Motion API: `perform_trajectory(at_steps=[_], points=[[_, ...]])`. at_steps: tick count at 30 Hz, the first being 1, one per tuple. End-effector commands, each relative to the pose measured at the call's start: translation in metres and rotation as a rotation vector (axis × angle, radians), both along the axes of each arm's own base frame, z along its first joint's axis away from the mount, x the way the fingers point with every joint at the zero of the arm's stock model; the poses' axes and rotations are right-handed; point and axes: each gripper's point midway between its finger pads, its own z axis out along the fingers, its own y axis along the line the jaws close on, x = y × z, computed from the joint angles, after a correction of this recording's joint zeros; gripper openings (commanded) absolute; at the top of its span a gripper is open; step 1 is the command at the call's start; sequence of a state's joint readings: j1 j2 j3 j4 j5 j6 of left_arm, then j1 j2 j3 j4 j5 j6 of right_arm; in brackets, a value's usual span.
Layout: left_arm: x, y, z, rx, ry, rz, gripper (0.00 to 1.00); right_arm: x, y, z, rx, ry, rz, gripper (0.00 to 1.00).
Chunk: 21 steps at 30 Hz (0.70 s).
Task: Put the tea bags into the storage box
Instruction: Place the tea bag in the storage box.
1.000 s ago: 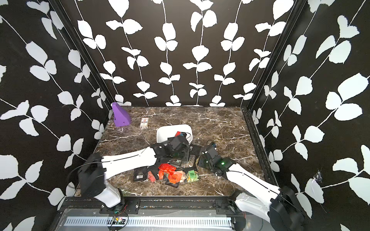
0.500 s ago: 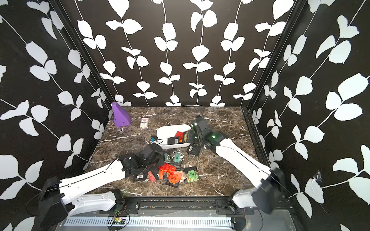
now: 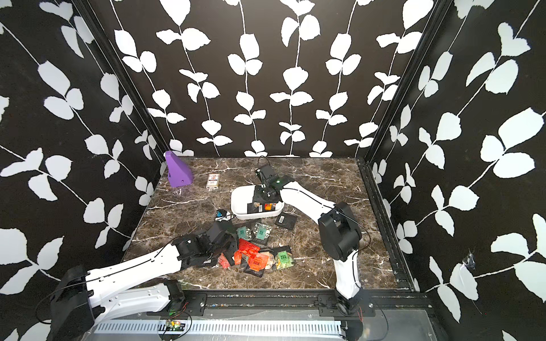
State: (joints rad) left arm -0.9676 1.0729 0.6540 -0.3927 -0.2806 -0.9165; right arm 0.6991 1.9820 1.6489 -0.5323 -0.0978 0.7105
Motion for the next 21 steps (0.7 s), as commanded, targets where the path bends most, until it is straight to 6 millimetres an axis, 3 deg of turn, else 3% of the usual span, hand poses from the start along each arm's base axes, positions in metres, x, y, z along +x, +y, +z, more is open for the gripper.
perform_trajectory(at_steps=[1, 3, 7, 10, 16, 19, 20, 21], points=[[-0.001, -0.004, -0.001, -0.035, 0.008, 0.0, 0.11, 0.006, 0.011, 0.012, 0.031, -0.02, 0.002, 0.0], [-0.001, -0.006, -0.003, -0.04, 0.016, -0.001, 0.1, 0.006, 0.006, 0.004, 0.001, -0.01, -0.008, 0.0], [-0.002, -0.013, -0.002, -0.062, 0.028, -0.02, 0.09, 0.008, -0.004, 0.008, -0.047, -0.028, -0.014, 0.27], [-0.003, -0.018, 0.001, -0.08, 0.033, -0.036, 0.07, 0.009, -0.014, 0.021, -0.068, -0.05, -0.015, 0.37], [-0.008, -0.046, 0.009, -0.15, 0.05, -0.113, 0.02, -0.004, -0.053, 0.072, -0.112, -0.145, -0.035, 0.42], [-0.017, -0.072, 0.014, -0.173, 0.063, -0.192, 0.0, -0.026, -0.084, 0.09, -0.117, -0.184, -0.068, 0.43], [-0.02, -0.081, 0.014, -0.18, 0.077, -0.216, 0.0, -0.033, -0.093, 0.085, -0.122, -0.176, -0.08, 0.43], [-0.024, -0.092, 0.014, -0.188, 0.093, -0.245, 0.0, -0.045, -0.106, 0.096, -0.095, -0.195, -0.101, 0.43]])
